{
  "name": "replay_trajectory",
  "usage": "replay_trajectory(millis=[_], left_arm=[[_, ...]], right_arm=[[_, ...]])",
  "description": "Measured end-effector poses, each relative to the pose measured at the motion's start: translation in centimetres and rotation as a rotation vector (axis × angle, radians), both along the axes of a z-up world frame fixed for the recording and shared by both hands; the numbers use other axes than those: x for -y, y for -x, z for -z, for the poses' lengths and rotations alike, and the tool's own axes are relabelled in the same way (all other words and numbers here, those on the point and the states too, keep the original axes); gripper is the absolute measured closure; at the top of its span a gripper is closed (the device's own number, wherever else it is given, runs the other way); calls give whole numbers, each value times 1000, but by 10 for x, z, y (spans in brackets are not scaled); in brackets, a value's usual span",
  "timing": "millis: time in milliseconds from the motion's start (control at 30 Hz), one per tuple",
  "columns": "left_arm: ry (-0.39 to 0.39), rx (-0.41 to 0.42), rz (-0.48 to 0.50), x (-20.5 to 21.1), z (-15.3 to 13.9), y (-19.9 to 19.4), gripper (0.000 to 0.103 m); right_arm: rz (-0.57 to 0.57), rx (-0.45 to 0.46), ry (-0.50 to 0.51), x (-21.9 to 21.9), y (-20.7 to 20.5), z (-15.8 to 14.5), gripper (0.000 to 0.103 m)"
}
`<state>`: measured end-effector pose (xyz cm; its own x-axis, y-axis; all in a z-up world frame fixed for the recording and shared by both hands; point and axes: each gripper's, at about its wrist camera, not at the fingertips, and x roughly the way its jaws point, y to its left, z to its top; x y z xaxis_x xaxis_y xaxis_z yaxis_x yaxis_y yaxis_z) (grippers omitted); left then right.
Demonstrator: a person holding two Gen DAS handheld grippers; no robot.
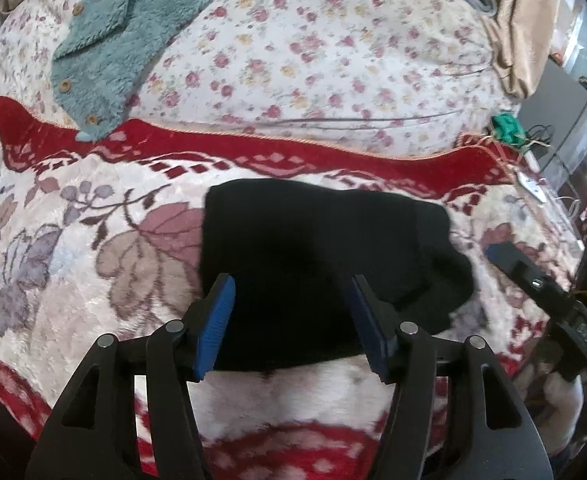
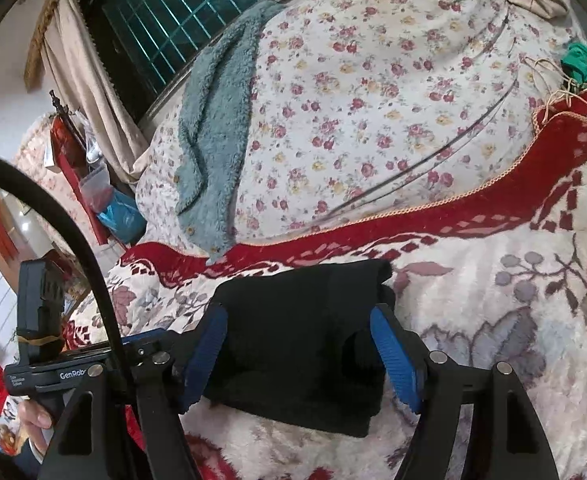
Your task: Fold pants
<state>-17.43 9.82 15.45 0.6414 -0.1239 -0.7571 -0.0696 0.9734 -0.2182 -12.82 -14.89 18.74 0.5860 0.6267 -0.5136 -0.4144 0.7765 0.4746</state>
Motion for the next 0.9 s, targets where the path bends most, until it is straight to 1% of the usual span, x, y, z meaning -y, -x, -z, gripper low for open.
replay_trajectory(millis=[33,200,367,467,700,800,900], left_arm=[[-3,-5,-11,-5,3,-3,44],[-29,-12,-61,-24,14,-14,44],[-27,-13,-93,-41,19,-20,44],[-36,-15,-100,-45,21,-21,44],[-23,-22,-107,-51,24,-23,44],[-21,-22,-106,-52,25,-23,44],[7,-27,-96,-53,28,-24,44]], right_arm=[[3,-11,9,0,-2,3,18],[27,-68,52,0,-13,17,18],[48,-100,45,6,-23,24,18],[47,-114,45,6,-27,28,18],[30,-150,27,2,-35,39,16],[24,-162,36,-1,-37,43,15],[16,-171,35,-3,-39,46,15]])
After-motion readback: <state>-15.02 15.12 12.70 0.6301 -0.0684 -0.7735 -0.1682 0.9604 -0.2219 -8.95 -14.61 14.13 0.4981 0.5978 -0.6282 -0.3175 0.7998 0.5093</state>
